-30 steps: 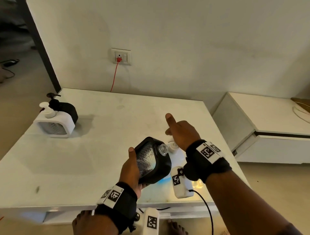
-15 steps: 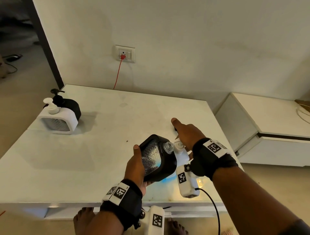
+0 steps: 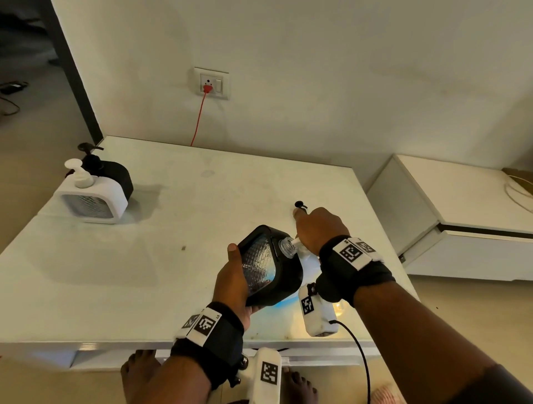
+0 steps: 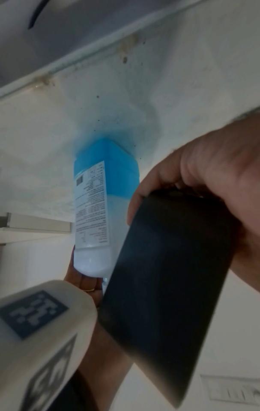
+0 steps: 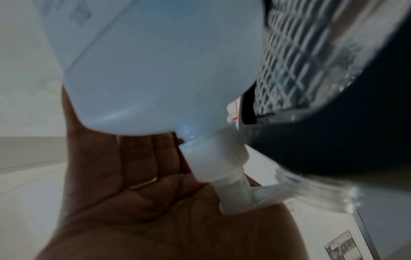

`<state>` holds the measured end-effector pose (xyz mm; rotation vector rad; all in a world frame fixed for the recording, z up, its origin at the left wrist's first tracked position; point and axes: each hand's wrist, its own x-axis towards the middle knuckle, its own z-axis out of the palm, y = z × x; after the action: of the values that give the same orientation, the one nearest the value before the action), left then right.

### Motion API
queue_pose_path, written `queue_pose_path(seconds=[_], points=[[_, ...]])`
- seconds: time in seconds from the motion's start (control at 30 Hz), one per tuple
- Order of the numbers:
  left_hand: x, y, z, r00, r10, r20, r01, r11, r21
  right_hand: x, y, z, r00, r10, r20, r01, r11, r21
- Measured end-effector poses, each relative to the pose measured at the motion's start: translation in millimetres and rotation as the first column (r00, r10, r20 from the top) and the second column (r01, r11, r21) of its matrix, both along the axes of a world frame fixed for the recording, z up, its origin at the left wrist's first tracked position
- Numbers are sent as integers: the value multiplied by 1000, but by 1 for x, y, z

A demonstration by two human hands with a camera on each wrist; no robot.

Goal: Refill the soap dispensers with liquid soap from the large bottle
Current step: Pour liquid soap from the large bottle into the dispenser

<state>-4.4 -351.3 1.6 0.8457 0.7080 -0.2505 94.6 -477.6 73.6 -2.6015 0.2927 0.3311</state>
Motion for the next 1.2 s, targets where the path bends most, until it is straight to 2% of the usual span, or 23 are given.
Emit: queue_pose_path(seconds=[0.3, 0.67, 0.8, 1.0, 1.2], points=[[-4, 0, -1, 1000, 25, -14, -24, 999, 30, 4, -1, 13, 984, 88, -155, -57, 979, 195], [-1, -3, -7, 999, 21, -30, -20, 1000, 24, 7, -3, -10, 998, -15, -62, 18, 999, 48], [0, -2, -9, 999, 19, -26, -19, 1000, 19, 9, -3, -9, 996, 5, -91, 2, 997, 80], [-3, -2, -6, 999, 27, -18, -27, 999, 30, 8, -4, 9, 974, 102, -204, -47, 965, 259], [-4, -3, -3, 999, 32, -12, -32, 999, 13, 13, -4, -6, 994, 30, -108, -13, 988, 154]])
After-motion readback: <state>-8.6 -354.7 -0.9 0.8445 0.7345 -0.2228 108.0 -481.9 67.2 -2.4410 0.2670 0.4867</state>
